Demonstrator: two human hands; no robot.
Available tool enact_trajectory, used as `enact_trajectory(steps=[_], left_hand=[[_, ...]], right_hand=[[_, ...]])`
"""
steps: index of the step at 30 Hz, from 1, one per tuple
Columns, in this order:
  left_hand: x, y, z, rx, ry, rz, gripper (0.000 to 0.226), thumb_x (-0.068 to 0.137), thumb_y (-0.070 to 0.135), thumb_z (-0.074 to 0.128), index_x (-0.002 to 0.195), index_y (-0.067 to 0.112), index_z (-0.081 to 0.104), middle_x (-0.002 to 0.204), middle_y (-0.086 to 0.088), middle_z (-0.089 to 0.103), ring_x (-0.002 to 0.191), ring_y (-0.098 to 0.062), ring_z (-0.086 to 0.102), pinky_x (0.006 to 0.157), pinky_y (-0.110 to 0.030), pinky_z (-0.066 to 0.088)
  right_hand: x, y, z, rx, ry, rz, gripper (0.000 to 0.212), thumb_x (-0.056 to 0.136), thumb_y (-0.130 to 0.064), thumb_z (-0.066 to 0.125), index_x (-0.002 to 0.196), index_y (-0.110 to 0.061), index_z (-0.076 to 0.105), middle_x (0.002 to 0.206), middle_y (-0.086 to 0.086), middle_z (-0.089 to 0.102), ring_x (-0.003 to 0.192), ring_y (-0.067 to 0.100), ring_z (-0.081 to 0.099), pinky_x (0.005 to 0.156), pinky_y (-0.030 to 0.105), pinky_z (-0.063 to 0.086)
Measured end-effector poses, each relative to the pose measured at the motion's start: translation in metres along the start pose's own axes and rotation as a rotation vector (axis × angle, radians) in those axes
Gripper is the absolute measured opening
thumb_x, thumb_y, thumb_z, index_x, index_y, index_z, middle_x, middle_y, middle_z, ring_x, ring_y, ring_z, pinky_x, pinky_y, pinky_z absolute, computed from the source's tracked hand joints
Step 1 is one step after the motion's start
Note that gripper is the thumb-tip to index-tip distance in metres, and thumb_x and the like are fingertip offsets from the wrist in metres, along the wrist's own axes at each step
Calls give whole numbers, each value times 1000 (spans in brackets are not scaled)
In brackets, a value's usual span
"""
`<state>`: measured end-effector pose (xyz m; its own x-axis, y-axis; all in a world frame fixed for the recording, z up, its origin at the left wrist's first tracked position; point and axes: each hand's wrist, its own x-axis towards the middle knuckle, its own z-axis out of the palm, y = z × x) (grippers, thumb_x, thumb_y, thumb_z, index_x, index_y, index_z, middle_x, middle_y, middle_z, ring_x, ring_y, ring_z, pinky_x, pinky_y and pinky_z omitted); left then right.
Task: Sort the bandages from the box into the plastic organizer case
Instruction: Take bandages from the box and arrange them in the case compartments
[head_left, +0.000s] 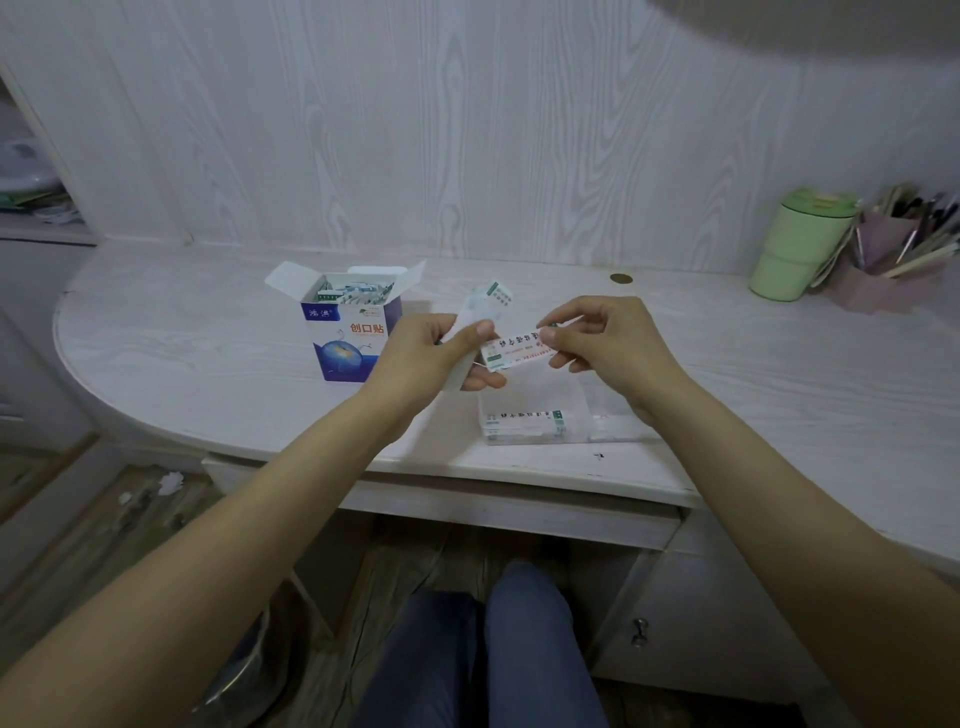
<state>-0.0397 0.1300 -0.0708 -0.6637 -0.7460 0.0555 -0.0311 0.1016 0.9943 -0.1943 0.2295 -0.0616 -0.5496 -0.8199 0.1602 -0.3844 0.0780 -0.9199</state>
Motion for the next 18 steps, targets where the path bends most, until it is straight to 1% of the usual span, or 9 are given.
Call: enact_trajectory(steps=[2,4,7,10,11,13,14,15,18], left_hand=[[1,-2,-5,71,88,67,17,94,18,56,88,6,66,72,-4,71,57,-14,68,59,-21,57],[1,-4,-10,211,145,156,14,93,17,57,90,6,66,72,-4,71,55,-14,67,58,-21,56],[-2,-6,-9,288,140,206,13,92,16,59,91,5,66,71,-2,70,51,-12,66,54,-18,54],[-4,-7,-5,299,104,211,12,92,16,60,89,7,66,69,1,69,50,-11,66,52,-16,51],[-4,-9,-4,294,96,210,11,92,17,60,87,9,66,69,3,69,50,-11,66,52,-16,51],[-4,-11,-3,282,84,209,11,92,17,60,82,13,65,67,4,69,51,-11,66,52,-16,52],[-3,-12,-3,281,77,209,12,92,18,60,81,15,64,67,4,69,52,-12,67,53,-17,52],[-3,-13,-3,284,70,210,12,92,19,60,81,16,64,68,4,69,53,-12,67,53,-17,52],[-1,-17,-2,307,45,203,11,92,21,59,86,15,65,72,3,70,54,-12,68,54,-17,53]], right_hand=[[-2,4,-2,-12,14,81,7,84,-6,68,80,-12,69,72,6,69,56,8,66,53,16,45],[-4,8,-3,-107,9,138,7,83,-9,68,78,-12,68,73,3,70,54,9,66,51,17,40],[-7,14,1,-218,10,159,6,81,-11,70,75,-12,68,71,3,69,46,6,58,49,20,36],[-8,15,9,-336,-31,152,7,79,-14,72,73,-15,69,69,-1,68,45,5,54,43,14,35],[-7,15,11,-378,-54,146,8,79,-15,72,71,-17,68,68,-3,67,48,6,55,46,16,38],[-7,16,14,-466,-98,135,11,79,-18,72,70,-20,66,67,-3,66,57,11,58,59,24,48],[-7,16,15,-517,-113,129,12,79,-19,72,70,-22,65,68,-4,65,62,13,59,66,28,50],[-7,16,16,-574,-119,118,11,79,-20,71,71,-23,65,71,-5,64,67,15,60,69,30,50],[-10,14,18,-740,-103,66,4,80,-23,70,78,-24,66,81,-7,62,83,16,60,65,27,42]])
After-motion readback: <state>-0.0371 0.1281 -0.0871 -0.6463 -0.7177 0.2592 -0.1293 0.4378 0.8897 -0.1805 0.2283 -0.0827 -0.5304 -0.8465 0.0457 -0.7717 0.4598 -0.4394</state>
